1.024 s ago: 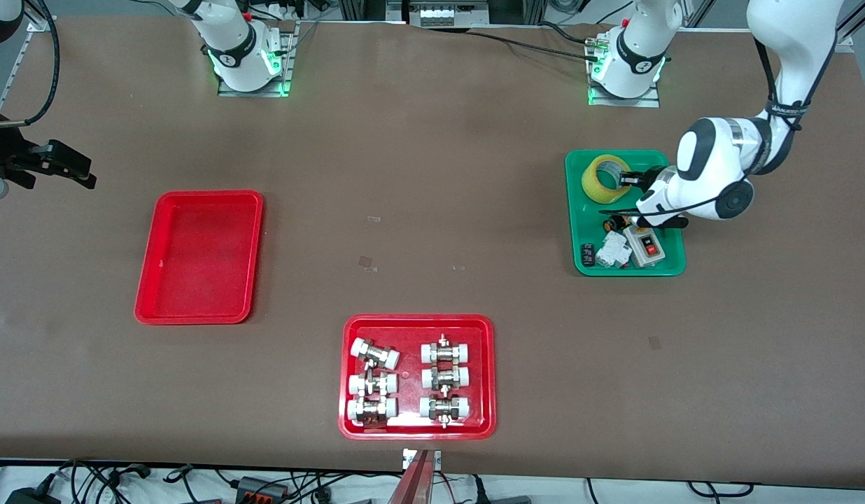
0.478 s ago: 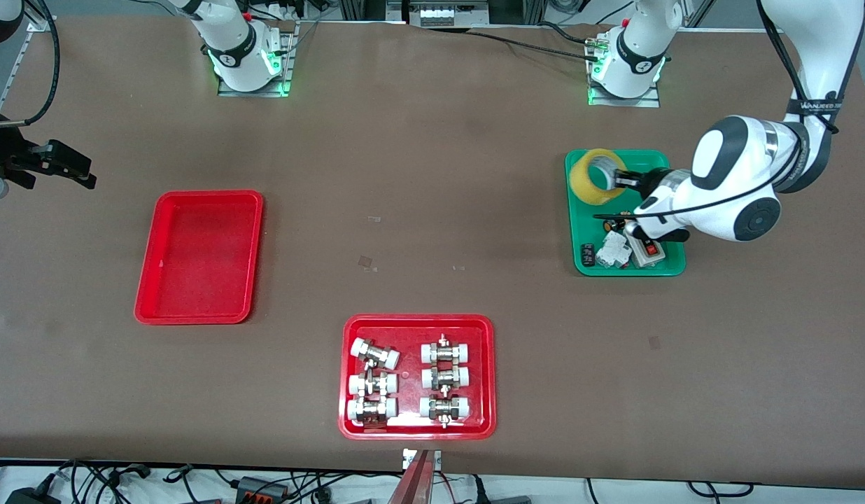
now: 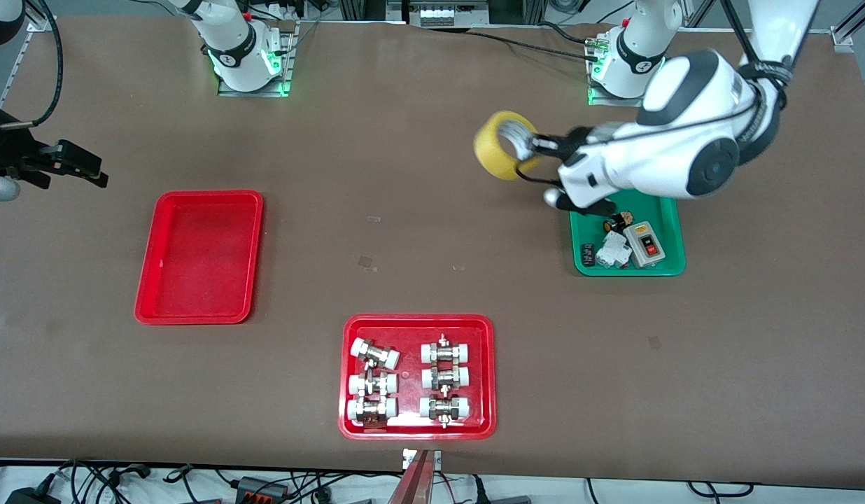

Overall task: Left arm passes tape to right arm into tray
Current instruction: 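Lift the tape with the left gripper while the right gripper reaches toward it, then close the right gripper on the tape held by the left gripper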

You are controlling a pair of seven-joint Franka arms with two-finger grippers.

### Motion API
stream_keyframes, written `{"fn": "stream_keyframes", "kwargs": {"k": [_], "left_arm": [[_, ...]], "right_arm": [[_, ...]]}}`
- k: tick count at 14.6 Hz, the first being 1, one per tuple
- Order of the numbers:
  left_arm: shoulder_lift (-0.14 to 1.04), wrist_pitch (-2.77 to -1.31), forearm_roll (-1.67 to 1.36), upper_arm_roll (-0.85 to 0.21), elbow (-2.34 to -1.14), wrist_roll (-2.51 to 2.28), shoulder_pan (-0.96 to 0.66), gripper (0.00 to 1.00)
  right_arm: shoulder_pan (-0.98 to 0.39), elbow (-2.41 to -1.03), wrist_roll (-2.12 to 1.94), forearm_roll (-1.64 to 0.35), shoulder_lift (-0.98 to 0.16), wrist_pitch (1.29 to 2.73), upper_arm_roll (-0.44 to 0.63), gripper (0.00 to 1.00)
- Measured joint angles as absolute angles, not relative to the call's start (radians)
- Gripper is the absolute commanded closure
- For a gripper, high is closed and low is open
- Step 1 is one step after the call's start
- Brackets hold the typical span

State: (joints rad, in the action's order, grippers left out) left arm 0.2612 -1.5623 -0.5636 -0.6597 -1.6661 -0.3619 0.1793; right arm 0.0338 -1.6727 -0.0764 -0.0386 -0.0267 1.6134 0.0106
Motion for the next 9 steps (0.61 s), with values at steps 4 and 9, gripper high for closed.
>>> {"fn": "stream_keyframes", "kwargs": {"k": [4, 9], "left_arm": [[0.325, -1.696, -0.658, -0.661, -1.517, -0.598, 0.055, 1.00], [0.465, -1.828, -0.731, -0.661, -1.464, -0.610, 0.028, 1.00]], "right_arm": [[0.014, -1.649, -0.105, -0.145, -0.094, 1.564, -0.001, 0.00], [-0.033, -1.605, -0.122, -0.480, -0.112, 1.548, -0.014, 0.00]]}}
